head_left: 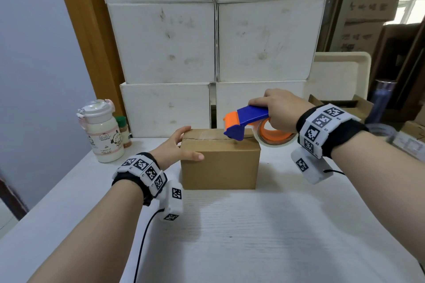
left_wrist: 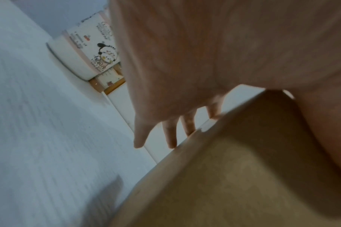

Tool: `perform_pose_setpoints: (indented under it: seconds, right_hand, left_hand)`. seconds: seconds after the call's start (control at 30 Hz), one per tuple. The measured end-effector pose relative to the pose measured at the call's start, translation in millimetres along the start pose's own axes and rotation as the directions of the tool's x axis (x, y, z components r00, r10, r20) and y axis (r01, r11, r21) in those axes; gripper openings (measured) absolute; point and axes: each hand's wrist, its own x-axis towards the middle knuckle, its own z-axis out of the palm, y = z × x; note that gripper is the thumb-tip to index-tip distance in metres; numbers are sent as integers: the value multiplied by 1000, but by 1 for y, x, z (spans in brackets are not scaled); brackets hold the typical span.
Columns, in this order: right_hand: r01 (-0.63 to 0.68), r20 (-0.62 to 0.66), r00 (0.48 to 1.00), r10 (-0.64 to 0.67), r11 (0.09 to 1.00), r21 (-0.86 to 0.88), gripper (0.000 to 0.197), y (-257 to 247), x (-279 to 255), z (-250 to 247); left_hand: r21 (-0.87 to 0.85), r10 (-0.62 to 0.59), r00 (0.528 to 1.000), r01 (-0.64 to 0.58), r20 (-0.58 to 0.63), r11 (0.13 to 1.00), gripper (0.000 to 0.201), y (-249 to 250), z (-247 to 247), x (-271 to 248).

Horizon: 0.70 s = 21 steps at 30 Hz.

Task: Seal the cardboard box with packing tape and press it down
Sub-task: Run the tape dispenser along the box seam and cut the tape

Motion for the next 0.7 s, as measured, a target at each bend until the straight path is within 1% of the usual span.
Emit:
perform_pose_setpoints:
  seconds: [0.07,0.13,0.2,0.27,0.33,0.43,0.5,0.53,0.6,0.63,0.7]
  right_hand:
    - [-3,-3,1000,3,1000,9,61,1,1,1]
    - [2,-2,1000,-2,1000,-3,61,2,1,1]
    - [1,10,1000,-1,1000,-16,60,3,0,2]
    - [-7,20,1000,7,1000,-8,60,3,0,4]
    - [-14,20,1000,14,1000,3,59,2,1,5]
    - [-22,21,1000,22,1000,-3,58,2,2,6]
    - [-28,25,999,28,1000,-4,57,2,2,6]
    - [-31,28,999,31,1000,-2,56,1,2,6]
    - [-35,36,999,35,999,4,57,1,2,6]
    - [-37,37,999,37,999,4,57,1,2,6]
    - [-40,38,998,40,999,5,56,1,2,6]
  left_hand:
    - [42,-26,1000,26,7,999,126,4,-2,0]
    - [138,-41,999,39,14,990,125,7,-4,-1]
    - [199,-49,999,46,12,979,116,9,-5,-1]
    - [225,-63,998,62,-5,972,106,11,-6,1]
    - [225,-93,996,95,-20,970,100,15,-6,1]
    - [196,-138,990,138,-15,971,109,17,-7,-3]
    - [135,-169,986,169,-15,976,108,17,-7,-4]
    - [91,-183,983,184,-24,979,100,17,-7,-4]
    - [27,-192,979,194,-64,981,70,20,-7,-3]
    - [23,-186,978,189,-99,982,59,22,-6,-3]
    - [79,-161,971,177,-175,981,48,26,-3,0]
